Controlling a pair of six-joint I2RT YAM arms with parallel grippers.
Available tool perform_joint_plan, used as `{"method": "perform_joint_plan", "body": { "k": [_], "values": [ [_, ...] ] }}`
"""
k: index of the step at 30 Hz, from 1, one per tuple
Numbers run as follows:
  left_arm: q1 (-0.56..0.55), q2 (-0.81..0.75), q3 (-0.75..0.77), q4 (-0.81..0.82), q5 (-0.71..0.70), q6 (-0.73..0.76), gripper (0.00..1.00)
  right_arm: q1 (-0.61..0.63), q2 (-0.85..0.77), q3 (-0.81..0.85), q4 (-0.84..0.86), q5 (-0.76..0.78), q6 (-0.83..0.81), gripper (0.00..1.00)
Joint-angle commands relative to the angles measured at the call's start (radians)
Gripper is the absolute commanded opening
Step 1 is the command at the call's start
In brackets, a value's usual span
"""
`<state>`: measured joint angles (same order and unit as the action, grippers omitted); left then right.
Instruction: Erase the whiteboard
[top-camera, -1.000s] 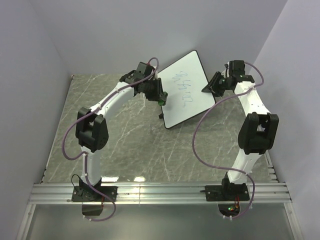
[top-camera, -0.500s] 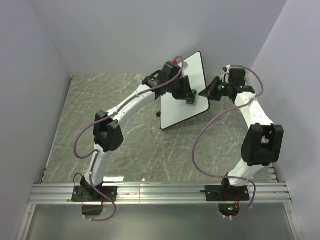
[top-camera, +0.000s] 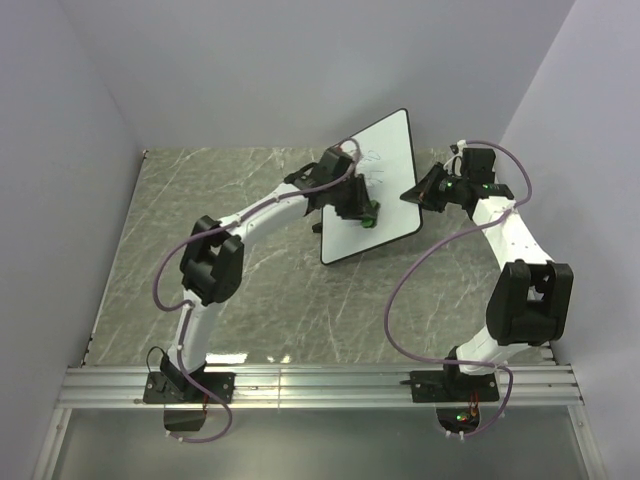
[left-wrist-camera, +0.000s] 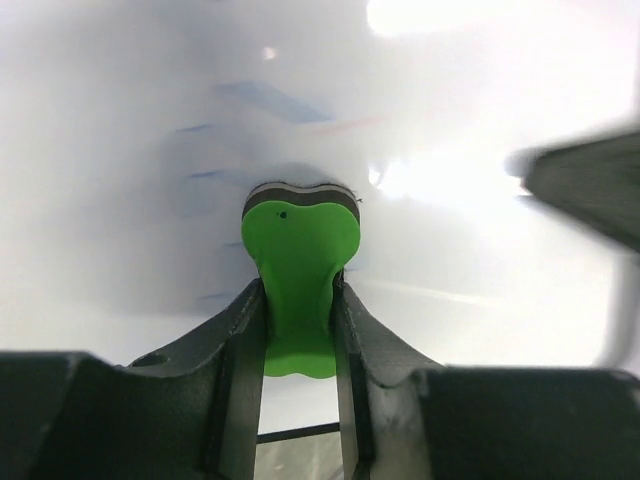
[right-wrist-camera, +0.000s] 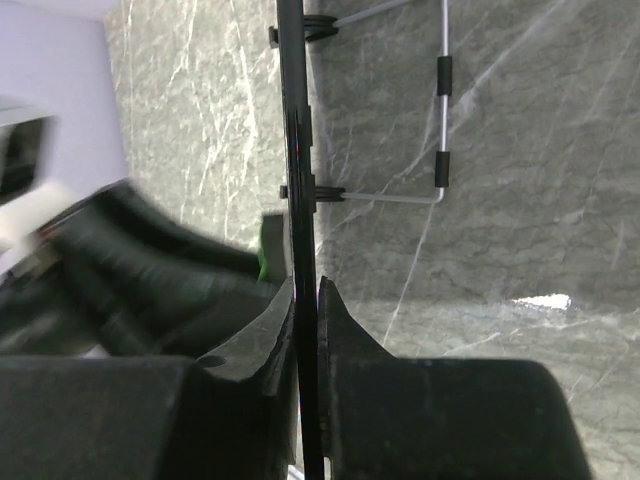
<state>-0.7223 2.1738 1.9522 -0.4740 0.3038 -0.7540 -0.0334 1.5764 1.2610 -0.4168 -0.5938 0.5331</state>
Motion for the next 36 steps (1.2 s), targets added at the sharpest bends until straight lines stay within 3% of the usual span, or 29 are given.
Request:
{"method": "perform_joint_plan", "body": {
  "k": [1,8,11,18,21,25,28,36],
  "values": [
    [0.038,0.003,-0.203,0.041,0.015,-0.007,0.00,0.017,-0.035,-0.008,-0.200,0.103,-0.059,0.00],
    [0.057,0.027,-0.248,-0.015,0.032,0.136,0.00,0.017,-0.039,-0.018,-0.201,0.117,-0.041,0.00],
    [0.021,0.063,-0.133,-0.077,0.038,0.183,0.00,0.018,-0.030,-0.014,-0.195,0.114,-0.033,0.00],
    [-0.038,0.112,0.175,-0.077,0.331,0.188,0.00,0.029,-0.032,-0.025,-0.206,0.135,-0.054,0.00],
    [-0.055,0.074,0.174,-0.022,0.380,0.180,0.00,0.053,-0.039,-0.051,-0.200,0.140,-0.055,0.00],
    [-0.046,0.052,0.117,-0.038,0.258,0.193,0.00,0.069,-0.047,-0.071,-0.197,0.152,-0.058,0.00],
    [0.001,0.119,0.132,-0.123,0.161,0.179,0.00,0.081,-0.050,-0.069,-0.212,0.166,-0.068,0.00],
    [0.142,0.274,0.188,-0.224,0.066,0.242,0.00,0.105,-0.095,-0.072,-0.266,0.170,-0.108,0.00]
  ]
}}
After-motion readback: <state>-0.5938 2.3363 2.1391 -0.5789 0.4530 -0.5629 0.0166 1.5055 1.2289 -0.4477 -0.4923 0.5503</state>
